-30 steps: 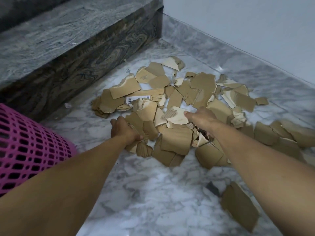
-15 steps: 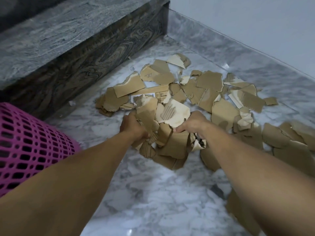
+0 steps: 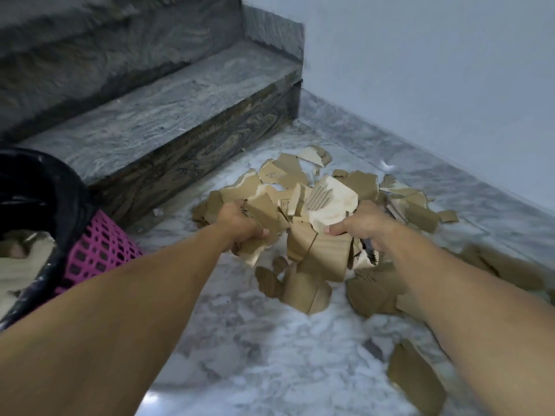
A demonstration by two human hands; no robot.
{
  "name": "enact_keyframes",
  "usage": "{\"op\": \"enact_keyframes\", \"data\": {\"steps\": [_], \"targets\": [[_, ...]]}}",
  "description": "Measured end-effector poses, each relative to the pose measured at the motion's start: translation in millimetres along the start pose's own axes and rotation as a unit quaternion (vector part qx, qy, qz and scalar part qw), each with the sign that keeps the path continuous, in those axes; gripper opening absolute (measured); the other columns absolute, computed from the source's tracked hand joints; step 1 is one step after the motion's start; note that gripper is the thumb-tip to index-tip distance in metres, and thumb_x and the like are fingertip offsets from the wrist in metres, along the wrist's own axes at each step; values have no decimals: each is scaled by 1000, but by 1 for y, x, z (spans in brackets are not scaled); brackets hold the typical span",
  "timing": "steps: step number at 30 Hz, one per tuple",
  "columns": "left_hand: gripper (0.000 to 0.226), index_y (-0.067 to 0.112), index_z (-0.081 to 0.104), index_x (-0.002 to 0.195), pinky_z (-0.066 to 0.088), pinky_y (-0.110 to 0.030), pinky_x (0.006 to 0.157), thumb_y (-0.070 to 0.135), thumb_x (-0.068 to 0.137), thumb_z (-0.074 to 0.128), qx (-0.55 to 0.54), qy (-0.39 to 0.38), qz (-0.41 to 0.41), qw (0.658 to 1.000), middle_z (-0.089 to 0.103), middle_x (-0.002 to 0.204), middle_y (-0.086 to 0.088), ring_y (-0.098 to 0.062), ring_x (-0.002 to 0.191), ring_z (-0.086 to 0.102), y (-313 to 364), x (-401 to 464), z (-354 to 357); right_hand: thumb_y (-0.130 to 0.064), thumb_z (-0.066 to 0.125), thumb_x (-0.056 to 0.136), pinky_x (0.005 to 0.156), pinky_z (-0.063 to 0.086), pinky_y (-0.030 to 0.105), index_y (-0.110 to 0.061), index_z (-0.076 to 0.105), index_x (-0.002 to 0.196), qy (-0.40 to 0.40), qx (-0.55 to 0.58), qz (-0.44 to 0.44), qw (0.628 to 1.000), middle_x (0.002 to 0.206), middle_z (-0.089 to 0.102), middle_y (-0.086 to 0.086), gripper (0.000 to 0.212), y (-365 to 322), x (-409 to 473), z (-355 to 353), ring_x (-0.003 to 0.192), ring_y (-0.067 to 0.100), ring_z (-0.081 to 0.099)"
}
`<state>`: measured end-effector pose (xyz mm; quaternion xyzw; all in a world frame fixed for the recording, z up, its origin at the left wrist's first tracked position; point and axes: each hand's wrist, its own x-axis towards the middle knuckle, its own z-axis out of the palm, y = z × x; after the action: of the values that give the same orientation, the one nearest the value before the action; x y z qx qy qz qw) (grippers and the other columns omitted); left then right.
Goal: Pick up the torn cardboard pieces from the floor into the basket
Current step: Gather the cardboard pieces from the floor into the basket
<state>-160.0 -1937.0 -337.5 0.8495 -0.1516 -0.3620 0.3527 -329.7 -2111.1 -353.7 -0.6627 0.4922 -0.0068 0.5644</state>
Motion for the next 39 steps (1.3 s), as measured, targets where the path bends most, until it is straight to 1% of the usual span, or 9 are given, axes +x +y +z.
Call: {"op": "enact_keyframes", "data": {"steps": [3,8,12,17,21,25,33,36,39], "targets": [[61,8,55,121,48,-22,47,3,67,85,6,11,20,1000,64,106,-10,-12,68,58,27,-28,-27,2,88,61,88,46,27,-7,65,115,5,26,-32,999,114,69,3,59,-33,-33,-13,109,20,61],[64,8,57,120,49,-29,67,10,64,88,18,62,66,996,64,105,-8,-19,84,60,68,-90,-92,8,82,68,73,50,23,-3,67,115,-20,59,-105,992,108,69,4,51,-99,-100,-14,94,17,62],[56,9,59,113,48,-25,56,11,65,87,2,117,77,990,62,91,-3,-15,76,58,81,-148,-157,3,84,67,70,50,25,-6,67,115,-41,30,-151,987,108,70,3,51,-157,-146,4,95,19,64],[57,5,63,111,52,-29,57,5,60,89,-7,176,62,982,66,108,-14,-22,79,63,64,-196,-241,-5,88,65,53,50,20,-9,66,96,-60,-11,-190,980,87,70,3,38,-224,-196,50,71,12,64],[60,6,60,113,55,-36,63,7,60,89,-6,205,20,979,66,107,-14,-26,80,64,24,-220,-292,-8,91,61,75,58,36,-6,66,100,-76,-45,-199,976,96,71,9,46,-259,-216,109,82,23,68],[61,10,54,113,54,-39,60,10,62,88,5,216,-42,976,62,102,-11,-26,83,62,-28,-230,-322,-10,89,66,57,49,27,-10,58,82,-99,-54,-214,970,85,65,5,34,-271,-229,176,70,16,60],[70,7,60,113,53,-39,75,31,56,92,41,200,-123,971,65,109,-10,-28,96,61,-111,-216,-324,-26,90,65,90,54,38,-3,58,118,-138,-144,-219,955,113,67,11,66,-248,-218,291,101,27,64],[70,3,63,107,52,-38,82,40,54,92,114,183,-138,967,68,106,-10,-28,98,64,-126,-215,-320,-35,86,70,89,54,35,2,59,120,-118,-236,-230,937,115,67,14,68,-233,-217,297,104,28,64],[66,0,66,102,51,-35,74,35,53,93,121,187,-127,966,68,96,-10,-28,91,66,-123,-214,-318,-30,84,73,84,56,35,0,63,111,-105,-215,-243,940,108,68,12,52,-233,-213,284,97,28,66]]}}
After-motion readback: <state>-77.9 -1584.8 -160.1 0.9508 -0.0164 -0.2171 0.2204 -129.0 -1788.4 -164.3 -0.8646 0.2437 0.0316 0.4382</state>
